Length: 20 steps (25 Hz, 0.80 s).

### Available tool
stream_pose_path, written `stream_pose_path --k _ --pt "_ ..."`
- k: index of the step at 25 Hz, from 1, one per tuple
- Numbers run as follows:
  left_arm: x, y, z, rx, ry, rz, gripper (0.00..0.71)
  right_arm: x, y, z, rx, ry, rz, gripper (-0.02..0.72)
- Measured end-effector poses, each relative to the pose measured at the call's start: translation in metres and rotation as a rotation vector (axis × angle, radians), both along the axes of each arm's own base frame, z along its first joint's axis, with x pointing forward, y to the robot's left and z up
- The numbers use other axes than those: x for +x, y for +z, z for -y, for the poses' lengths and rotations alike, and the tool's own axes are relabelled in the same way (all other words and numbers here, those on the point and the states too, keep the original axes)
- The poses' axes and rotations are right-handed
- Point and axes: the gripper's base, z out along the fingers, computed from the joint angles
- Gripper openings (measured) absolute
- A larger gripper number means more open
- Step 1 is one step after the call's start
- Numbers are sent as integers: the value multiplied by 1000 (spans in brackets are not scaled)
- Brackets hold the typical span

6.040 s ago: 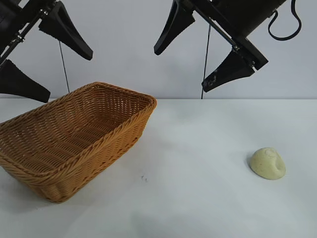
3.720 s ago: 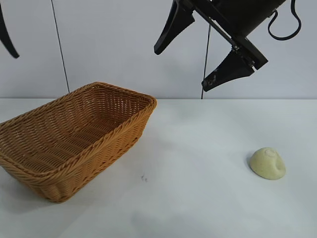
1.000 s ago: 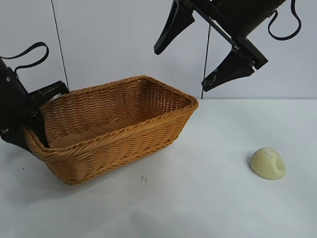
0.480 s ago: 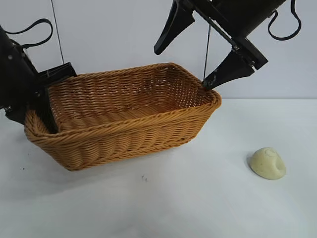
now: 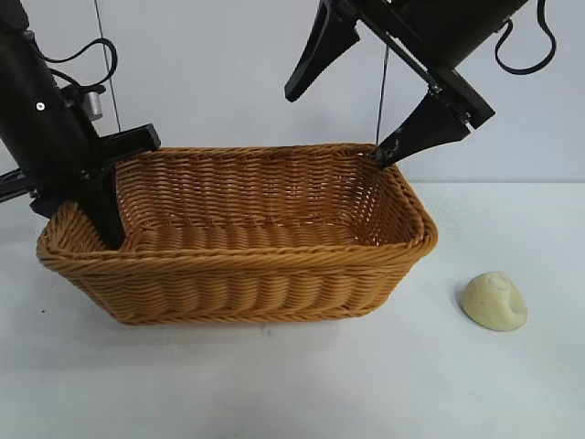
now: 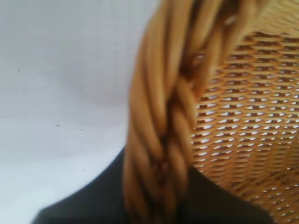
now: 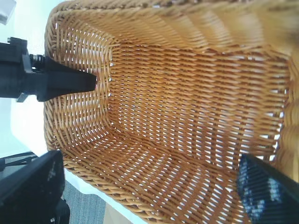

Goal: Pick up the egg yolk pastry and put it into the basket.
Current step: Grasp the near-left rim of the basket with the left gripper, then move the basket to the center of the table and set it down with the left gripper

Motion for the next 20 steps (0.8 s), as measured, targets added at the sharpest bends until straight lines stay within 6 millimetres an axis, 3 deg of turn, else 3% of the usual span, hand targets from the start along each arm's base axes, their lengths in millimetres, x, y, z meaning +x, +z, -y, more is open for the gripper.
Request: stream_pose_path --k 11,18,20 --pt "10 -48 2 7 14 -48 111 0 0 0 0 0 0 694" --pt "11 -51 3 5 -3 -46 113 0 0 0 -1 0 0 694" --pt "11 -51 3 1 0 -46 154 0 0 0 -1 0 0 694"
